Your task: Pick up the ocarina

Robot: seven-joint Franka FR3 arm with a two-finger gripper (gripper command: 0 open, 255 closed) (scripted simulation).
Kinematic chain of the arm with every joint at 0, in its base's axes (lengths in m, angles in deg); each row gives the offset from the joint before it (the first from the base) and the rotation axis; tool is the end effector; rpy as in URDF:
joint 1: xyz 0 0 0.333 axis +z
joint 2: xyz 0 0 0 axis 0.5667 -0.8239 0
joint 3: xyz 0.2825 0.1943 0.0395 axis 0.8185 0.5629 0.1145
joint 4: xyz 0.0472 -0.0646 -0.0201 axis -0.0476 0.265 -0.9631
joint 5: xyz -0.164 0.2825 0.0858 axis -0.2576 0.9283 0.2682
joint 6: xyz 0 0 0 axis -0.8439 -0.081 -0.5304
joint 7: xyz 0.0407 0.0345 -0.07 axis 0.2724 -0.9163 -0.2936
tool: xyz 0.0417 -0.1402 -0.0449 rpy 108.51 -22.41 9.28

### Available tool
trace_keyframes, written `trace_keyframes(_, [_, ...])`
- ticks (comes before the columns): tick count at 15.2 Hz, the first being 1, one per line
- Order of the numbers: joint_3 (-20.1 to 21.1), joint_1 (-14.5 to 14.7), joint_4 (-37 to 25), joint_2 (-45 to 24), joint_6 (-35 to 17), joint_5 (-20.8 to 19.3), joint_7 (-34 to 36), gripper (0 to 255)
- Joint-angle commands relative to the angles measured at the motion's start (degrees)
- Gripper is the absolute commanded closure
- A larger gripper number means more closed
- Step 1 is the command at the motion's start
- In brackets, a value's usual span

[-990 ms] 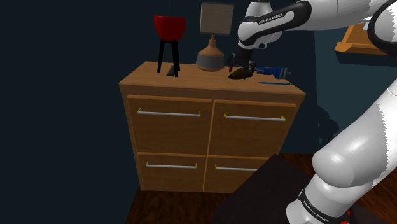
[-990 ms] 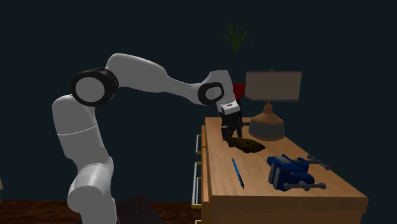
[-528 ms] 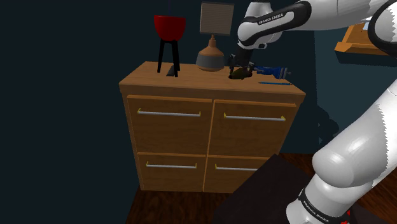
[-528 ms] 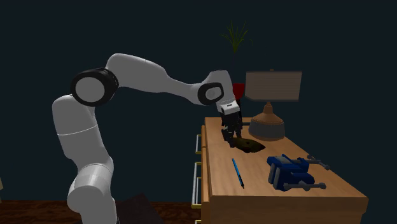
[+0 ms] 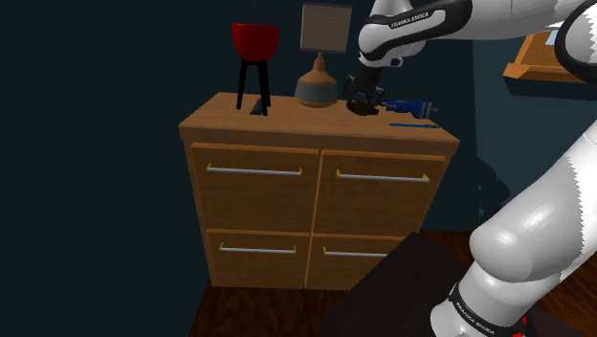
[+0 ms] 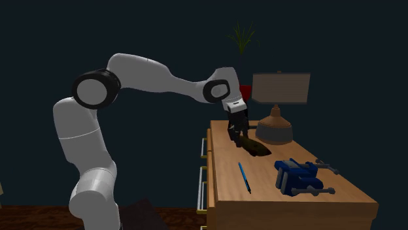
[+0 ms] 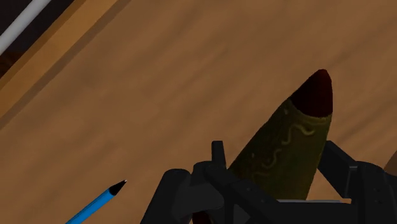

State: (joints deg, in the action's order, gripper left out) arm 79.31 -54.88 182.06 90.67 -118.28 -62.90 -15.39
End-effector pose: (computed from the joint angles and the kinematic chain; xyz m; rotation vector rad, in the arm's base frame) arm 0.4781 -0.1511 0.5574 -2.3734 1.9688 -0.4315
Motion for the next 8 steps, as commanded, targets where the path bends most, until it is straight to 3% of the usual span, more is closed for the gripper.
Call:
trace_keyframes(1, [-0.04,-0.02,-1.59,0.01,1.59,0.08,-0.21,255])
trace_keyframes(8, [-0.01,0.01,-7.17,-0.17,6.98,0.27,-0.64,255])
